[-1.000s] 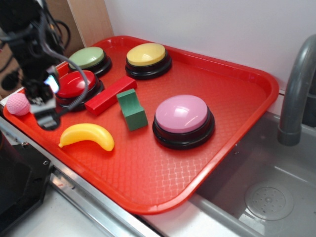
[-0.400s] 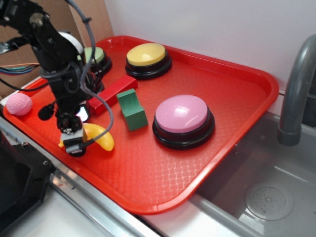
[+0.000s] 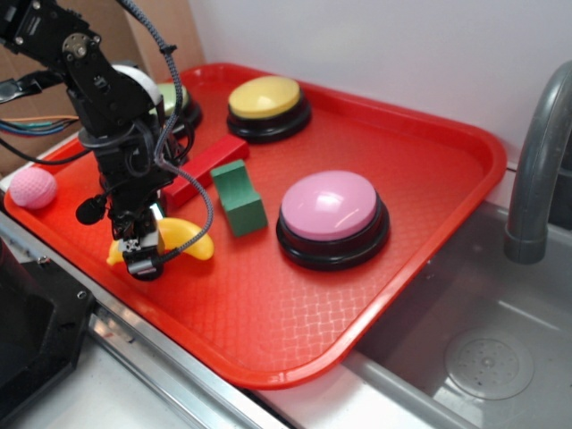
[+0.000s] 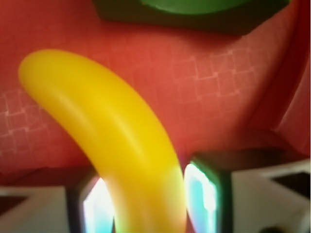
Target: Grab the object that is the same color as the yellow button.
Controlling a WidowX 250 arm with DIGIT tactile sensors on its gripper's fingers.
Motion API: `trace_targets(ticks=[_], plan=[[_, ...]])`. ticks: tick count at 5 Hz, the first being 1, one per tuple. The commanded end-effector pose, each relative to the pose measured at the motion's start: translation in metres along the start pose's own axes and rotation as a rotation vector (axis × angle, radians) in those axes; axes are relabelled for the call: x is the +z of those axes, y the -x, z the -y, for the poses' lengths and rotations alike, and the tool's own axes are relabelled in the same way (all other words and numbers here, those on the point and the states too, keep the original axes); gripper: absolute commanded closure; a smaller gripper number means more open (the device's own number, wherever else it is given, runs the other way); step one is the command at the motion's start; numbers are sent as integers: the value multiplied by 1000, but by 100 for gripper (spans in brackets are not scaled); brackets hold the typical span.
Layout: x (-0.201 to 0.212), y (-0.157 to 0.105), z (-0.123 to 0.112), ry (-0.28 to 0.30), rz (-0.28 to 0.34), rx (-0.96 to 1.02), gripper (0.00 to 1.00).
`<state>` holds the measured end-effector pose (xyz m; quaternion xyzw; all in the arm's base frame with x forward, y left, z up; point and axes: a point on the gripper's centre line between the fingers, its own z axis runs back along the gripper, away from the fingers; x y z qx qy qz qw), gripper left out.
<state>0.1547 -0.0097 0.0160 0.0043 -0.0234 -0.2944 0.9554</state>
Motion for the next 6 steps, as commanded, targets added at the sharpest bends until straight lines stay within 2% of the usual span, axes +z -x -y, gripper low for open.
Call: trace_targets(ticks=[1, 2, 3, 4, 5, 6], plan=[[23, -14, -1, -36, -3, 73, 100], [58, -25, -7, -4, 8, 219, 100], [97, -41, -21, -43, -10, 417, 100], [128, -59, -39, -69, 18, 543, 100], [143, -75, -52, -94, 31, 583, 100], [145, -89, -62, -92, 40, 634, 100]])
